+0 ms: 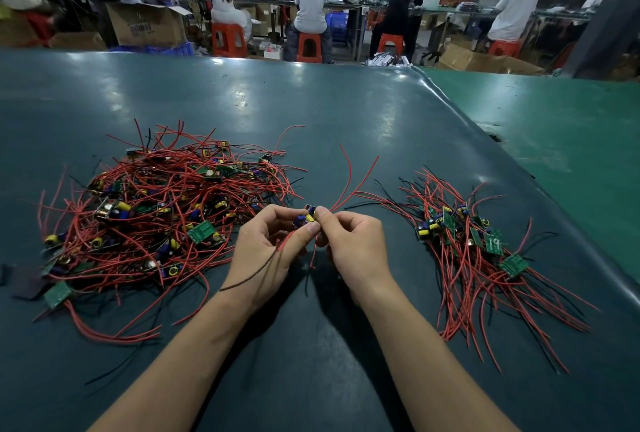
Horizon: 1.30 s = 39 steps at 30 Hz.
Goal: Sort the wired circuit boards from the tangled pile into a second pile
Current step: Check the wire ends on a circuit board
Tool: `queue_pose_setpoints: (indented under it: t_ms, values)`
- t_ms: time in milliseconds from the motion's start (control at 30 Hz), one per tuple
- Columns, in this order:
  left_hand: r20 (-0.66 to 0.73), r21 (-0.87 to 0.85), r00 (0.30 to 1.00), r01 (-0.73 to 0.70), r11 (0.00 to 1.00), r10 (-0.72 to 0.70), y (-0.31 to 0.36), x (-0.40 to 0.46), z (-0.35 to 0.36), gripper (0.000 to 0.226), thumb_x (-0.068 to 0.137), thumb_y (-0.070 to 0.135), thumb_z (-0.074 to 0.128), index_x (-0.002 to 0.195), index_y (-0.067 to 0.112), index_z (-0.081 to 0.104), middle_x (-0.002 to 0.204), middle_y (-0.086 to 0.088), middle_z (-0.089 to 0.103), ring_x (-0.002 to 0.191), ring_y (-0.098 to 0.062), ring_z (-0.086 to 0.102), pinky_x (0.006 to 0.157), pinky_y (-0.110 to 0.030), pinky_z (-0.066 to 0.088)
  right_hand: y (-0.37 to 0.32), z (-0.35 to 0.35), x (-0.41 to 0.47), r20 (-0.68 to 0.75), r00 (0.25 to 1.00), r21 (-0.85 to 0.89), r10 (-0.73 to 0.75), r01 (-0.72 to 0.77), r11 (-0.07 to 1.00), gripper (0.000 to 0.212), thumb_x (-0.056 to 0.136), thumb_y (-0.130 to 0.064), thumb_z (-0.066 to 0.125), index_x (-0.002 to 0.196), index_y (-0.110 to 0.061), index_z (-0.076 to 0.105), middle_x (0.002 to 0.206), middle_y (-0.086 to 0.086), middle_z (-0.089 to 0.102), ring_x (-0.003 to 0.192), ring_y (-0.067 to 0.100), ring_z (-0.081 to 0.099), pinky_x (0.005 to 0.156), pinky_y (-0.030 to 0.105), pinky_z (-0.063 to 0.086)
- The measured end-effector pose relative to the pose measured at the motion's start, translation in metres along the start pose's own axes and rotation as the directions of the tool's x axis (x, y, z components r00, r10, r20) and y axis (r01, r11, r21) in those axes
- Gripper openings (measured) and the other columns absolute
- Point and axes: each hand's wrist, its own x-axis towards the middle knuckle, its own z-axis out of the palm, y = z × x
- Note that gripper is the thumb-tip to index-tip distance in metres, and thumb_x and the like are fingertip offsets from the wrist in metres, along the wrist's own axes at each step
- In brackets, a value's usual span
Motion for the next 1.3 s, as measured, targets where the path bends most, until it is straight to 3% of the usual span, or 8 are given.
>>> queue_pose_setpoints:
  t_ms: [133, 300, 433, 600, 767, 933, 1133, 1300]
  values:
    - [0.018, 0.008, 1.0, 0.018, 1.0, -0.018, -0.001, 0.0, 0.001, 0.014, 0.082, 0.005, 0.074, 0.093, 0.004, 0.066, 0.074, -0.001, 0.07, 0.057, -0.005, 0.058, 0.054, -0.017, 0.047, 0.002, 0.0, 0.002, -0.024, 0.998, -0.069, -0.052, 0.05, 0.996, 0.039, 0.09, -0.027, 0.066, 0.06, -0.003, 0.065, 0.061, 0.017, 0.065, 0.055, 0.015, 0.049, 0.059, 0.04, 0.045]
    - [0.03, 0.014, 0.999, 0.045, 0.999, -0.046, -0.001, 0.0, 0.001, 0.014, 0.083, 0.012, 0.075, 0.092, 0.006, 0.066, 0.075, -0.004, 0.071, 0.06, -0.008, 0.06, 0.056, -0.019, 0.049, 0.0, -0.005, 0.001, -0.03, 0.997, -0.093, -0.077, 0.074, 0.993, 0.038, 0.089, -0.027, 0.065, 0.059, -0.005, 0.064, 0.058, 0.012, 0.063, 0.05, 0.01, 0.045, 0.054, 0.029, 0.037]
    - [0.024, -0.008, 0.997, 0.073, 0.997, -0.072, -0.001, 0.001, 0.001, 0.013, 0.082, 0.015, 0.075, 0.089, 0.008, 0.067, 0.075, -0.007, 0.072, 0.06, -0.01, 0.059, 0.054, -0.019, 0.048, -0.002, -0.005, 0.0, -0.034, 0.995, -0.093, -0.094, 0.09, 0.992, 0.035, 0.09, -0.027, 0.065, 0.063, -0.004, 0.066, 0.062, 0.018, 0.062, 0.053, 0.014, 0.045, 0.055, 0.031, 0.038]
    - [0.02, -0.003, 0.997, 0.069, 0.998, -0.069, -0.001, 0.0, 0.001, 0.016, 0.082, 0.013, 0.076, 0.092, 0.004, 0.067, 0.077, -0.015, 0.071, 0.06, -0.012, 0.062, 0.052, -0.02, 0.05, -0.002, -0.004, -0.001, -0.034, 0.994, -0.108, -0.104, 0.1, 0.989, 0.036, 0.091, -0.026, 0.064, 0.06, -0.007, 0.065, 0.057, 0.013, 0.062, 0.051, 0.01, 0.046, 0.054, 0.029, 0.038]
    - [0.041, -0.076, 0.997, 0.069, 0.995, -0.066, 0.004, -0.001, -0.001, 0.014, 0.08, 0.016, 0.073, 0.091, 0.009, 0.07, 0.071, 0.004, 0.072, 0.058, -0.004, 0.059, 0.056, -0.016, 0.048, -0.008, -0.006, -0.002, 0.003, 1.0, 0.163, -0.019, 0.018, 0.986, 0.03, 0.091, -0.014, 0.066, 0.062, -0.015, 0.07, 0.053, -0.006, 0.063, 0.042, 0.001, 0.046, 0.044, 0.014, 0.037]
    - [0.069, -0.078, 0.997, 0.035, 0.996, -0.03, 0.007, -0.003, 0.002, 0.014, 0.079, 0.01, 0.074, 0.091, 0.004, 0.069, 0.068, 0.003, 0.069, 0.057, -0.007, 0.057, 0.057, -0.018, 0.049, -0.013, -0.012, 0.003, -0.019, 0.989, 0.371, 0.146, -0.129, 0.92, 0.022, 0.09, -0.013, 0.067, 0.069, -0.011, 0.074, 0.055, -0.005, 0.064, 0.035, 0.005, 0.037, 0.035, 0.015, 0.028]
    - [0.119, -0.205, 0.992, 0.061, 0.977, -0.037, 0.006, -0.004, -0.004, 0.017, 0.072, 0.014, 0.08, 0.084, 0.007, 0.07, 0.07, -0.007, 0.069, 0.056, -0.013, 0.056, 0.058, -0.021, 0.049, -0.014, -0.032, 0.018, -0.109, 0.961, 0.556, 0.252, -0.151, 0.817, 0.018, 0.092, -0.015, 0.065, 0.076, -0.009, 0.071, 0.054, -0.006, 0.058, 0.035, 0.002, 0.033, 0.034, 0.014, 0.025]
    - [0.012, -0.177, 0.997, 0.072, 0.982, -0.071, 0.005, -0.001, -0.004, 0.014, 0.073, 0.019, 0.077, 0.083, 0.011, 0.072, 0.068, -0.001, 0.07, 0.055, -0.01, 0.055, 0.055, -0.017, 0.048, -0.012, -0.019, 0.007, 0.13, 0.968, 0.35, 0.214, -0.246, 0.904, 0.029, 0.089, -0.036, 0.067, 0.083, -0.009, 0.075, 0.055, -0.007, 0.058, 0.038, 0.004, 0.037, 0.036, 0.015, 0.027]
